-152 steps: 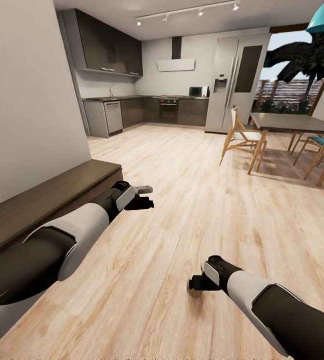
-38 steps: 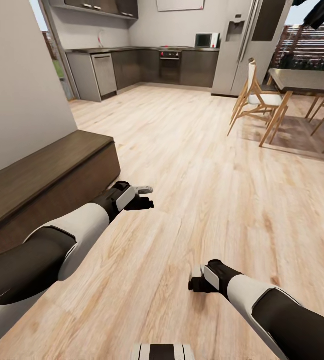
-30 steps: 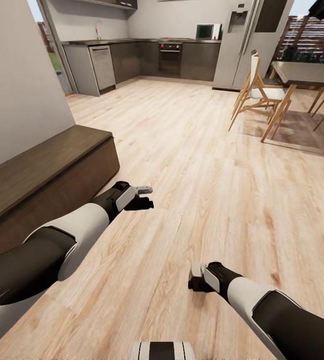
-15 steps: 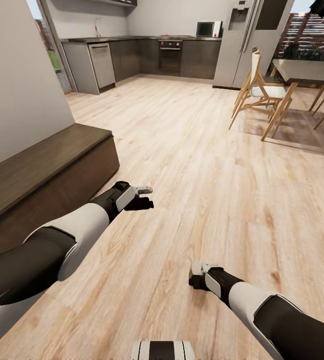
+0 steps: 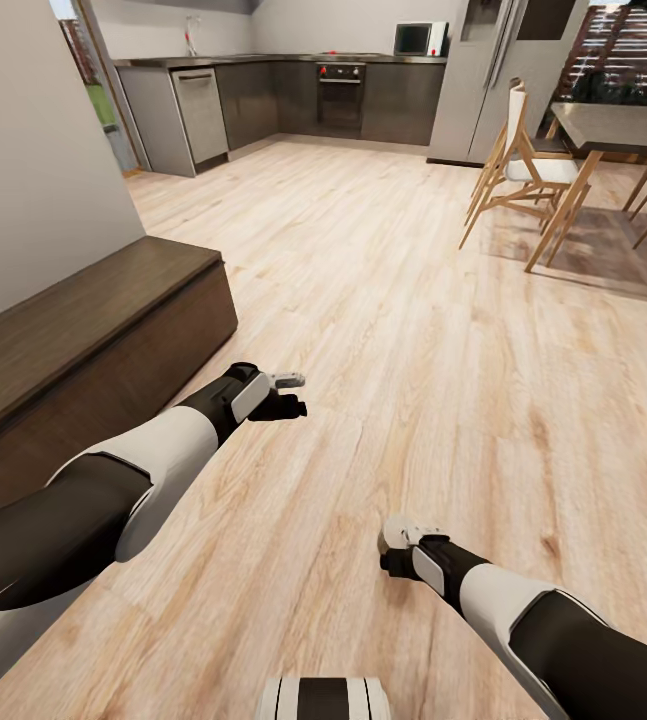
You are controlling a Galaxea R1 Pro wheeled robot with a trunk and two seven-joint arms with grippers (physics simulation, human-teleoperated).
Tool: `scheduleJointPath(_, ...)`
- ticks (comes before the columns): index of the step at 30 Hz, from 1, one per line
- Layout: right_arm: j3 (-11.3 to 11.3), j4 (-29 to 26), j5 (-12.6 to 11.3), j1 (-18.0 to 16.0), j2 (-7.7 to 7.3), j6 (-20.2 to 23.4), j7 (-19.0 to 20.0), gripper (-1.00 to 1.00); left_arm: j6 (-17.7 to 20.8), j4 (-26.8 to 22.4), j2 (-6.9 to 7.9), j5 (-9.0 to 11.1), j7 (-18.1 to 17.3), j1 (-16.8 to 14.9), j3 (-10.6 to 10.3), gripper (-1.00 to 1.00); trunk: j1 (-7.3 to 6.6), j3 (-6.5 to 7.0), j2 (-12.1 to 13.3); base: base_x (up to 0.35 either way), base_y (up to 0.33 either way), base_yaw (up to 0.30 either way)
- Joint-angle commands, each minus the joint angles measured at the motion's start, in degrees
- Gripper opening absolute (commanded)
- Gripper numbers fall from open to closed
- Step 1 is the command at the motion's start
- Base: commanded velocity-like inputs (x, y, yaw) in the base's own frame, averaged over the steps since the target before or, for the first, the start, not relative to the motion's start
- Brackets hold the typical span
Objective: Place each of the two pumpkins and all three candles from the living room inside a cabinet in the living room (use any cabinet), then make sure every cabinet is closed, and position the cauldron so it is next to a table in the living room.
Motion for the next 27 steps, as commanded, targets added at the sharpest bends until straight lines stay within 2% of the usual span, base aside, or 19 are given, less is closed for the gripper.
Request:
scheduleJointPath(1, 0.5, 0.0, -0.6, 0.0, 0.02, 0.2, -0.2, 1.0, 0.2, -0.1, 0.0, 0.6, 0.5, 0.0, -0.2, 1.0, -0.01, -0.04, 0.0, 0.0, 0.0, 0.0)
scheduleJointPath(7, 0.5, 0.0, -0.6, 0.0, 0.01, 0.2, -0.2, 1.0, 0.1, -0.1, 0.0, 0.6, 0.5, 0.0, -0.2, 1.0, -0.01, -0.04, 0.0, 0.018, 0.0, 0.0)
scheduleJointPath(14, 0.5, 0.0, -0.6, 0.0, 0.01, 0.2, -0.2, 1.0, 0.1, -0.1, 0.0, 0.6, 0.5, 0.0, -0.2, 1.0, -0.01, -0.04, 0.0, 0.245, -0.007, 0.0)
scheduleJointPath(22, 0.5, 0.0, -0.6, 0.0, 0.01, 0.2, -0.2, 1.0, 0.1, -0.1, 0.0, 0.6, 0.5, 0.0, -0.2, 1.0, -0.01, -0.04, 0.0, 0.042, -0.005, 0.0)
scheduleJointPath(27, 0.5, 0.0, -0.6, 0.0, 0.01, 0.2, -0.2, 1.0, 0.1, -0.1, 0.0, 0.6, 0.5, 0.0, -0.2, 1.0, 0.12, -1.15, -0.1, 0.002, 0.0, 0.0)
